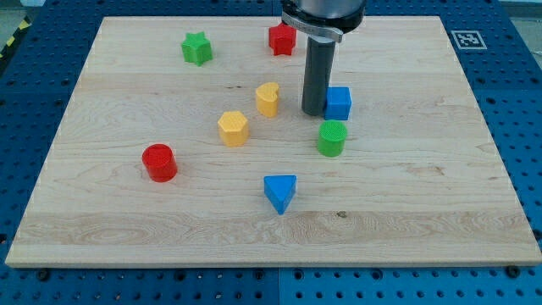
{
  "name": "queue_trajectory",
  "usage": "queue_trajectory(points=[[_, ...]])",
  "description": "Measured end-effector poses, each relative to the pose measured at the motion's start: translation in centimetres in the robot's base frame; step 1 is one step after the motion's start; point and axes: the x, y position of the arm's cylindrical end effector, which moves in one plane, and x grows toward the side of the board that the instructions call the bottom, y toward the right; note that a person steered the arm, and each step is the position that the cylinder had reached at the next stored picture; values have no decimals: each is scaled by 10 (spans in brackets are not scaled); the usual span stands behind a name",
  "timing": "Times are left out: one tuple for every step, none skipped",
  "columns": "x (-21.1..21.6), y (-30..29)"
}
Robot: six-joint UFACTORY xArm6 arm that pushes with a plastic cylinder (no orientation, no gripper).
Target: Nudge the green circle a little bit right
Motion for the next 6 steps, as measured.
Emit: queue_trajectory(points=[[7, -4], [22, -13], [36, -21], [44, -21], [50, -17], [51, -1]])
